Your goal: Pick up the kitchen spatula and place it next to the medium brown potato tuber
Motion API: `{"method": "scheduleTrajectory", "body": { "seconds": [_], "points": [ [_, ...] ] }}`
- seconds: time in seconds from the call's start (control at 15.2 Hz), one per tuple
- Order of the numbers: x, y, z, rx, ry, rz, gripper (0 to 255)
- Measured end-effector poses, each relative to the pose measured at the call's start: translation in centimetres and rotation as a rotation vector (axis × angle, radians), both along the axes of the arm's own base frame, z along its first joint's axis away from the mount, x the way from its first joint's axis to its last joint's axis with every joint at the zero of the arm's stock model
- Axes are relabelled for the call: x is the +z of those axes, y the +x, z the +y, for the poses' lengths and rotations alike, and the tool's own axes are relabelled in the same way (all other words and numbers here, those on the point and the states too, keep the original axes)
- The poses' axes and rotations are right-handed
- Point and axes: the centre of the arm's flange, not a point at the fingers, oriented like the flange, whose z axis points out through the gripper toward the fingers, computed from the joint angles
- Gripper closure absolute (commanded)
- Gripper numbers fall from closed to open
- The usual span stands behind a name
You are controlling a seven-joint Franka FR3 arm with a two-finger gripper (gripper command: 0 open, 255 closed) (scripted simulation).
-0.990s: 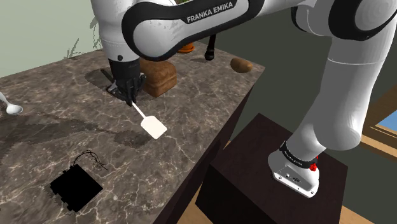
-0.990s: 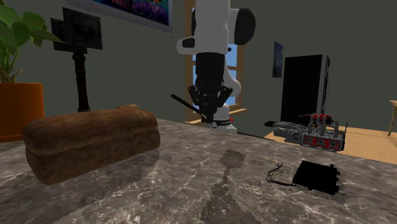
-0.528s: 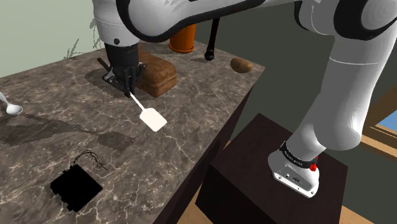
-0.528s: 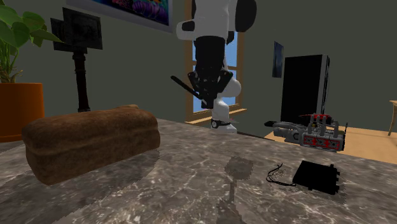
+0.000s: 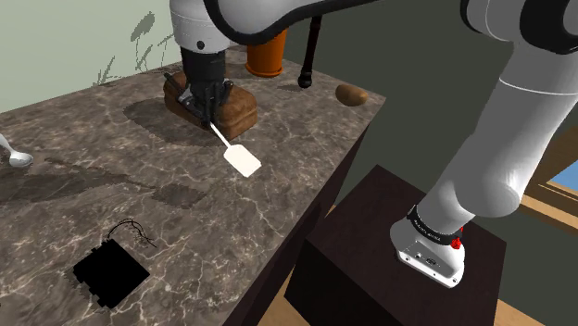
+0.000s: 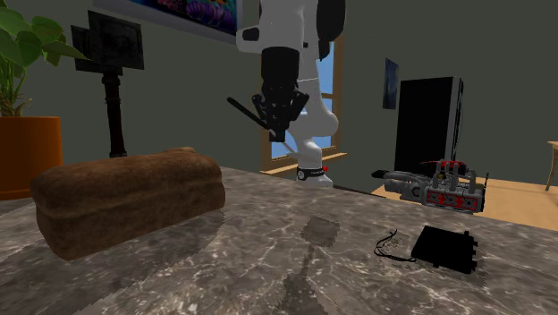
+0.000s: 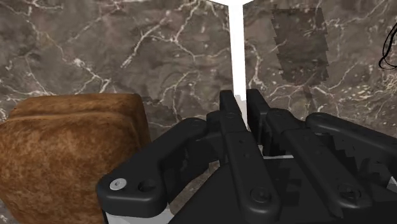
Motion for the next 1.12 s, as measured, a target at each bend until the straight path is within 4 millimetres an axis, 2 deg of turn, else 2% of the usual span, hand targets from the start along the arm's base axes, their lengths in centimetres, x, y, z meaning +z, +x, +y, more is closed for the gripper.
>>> {"method": "scheduleTrajectory", "body": {
  "seconds": [0.46,1.12],
  "points": [
    [0.0,-1.3,-9.6,-0.002,-0.001,0.000,255],
    [-0.1,-3.1,-22.4,-0.002,0.000,0.000,255]
  ]
}}
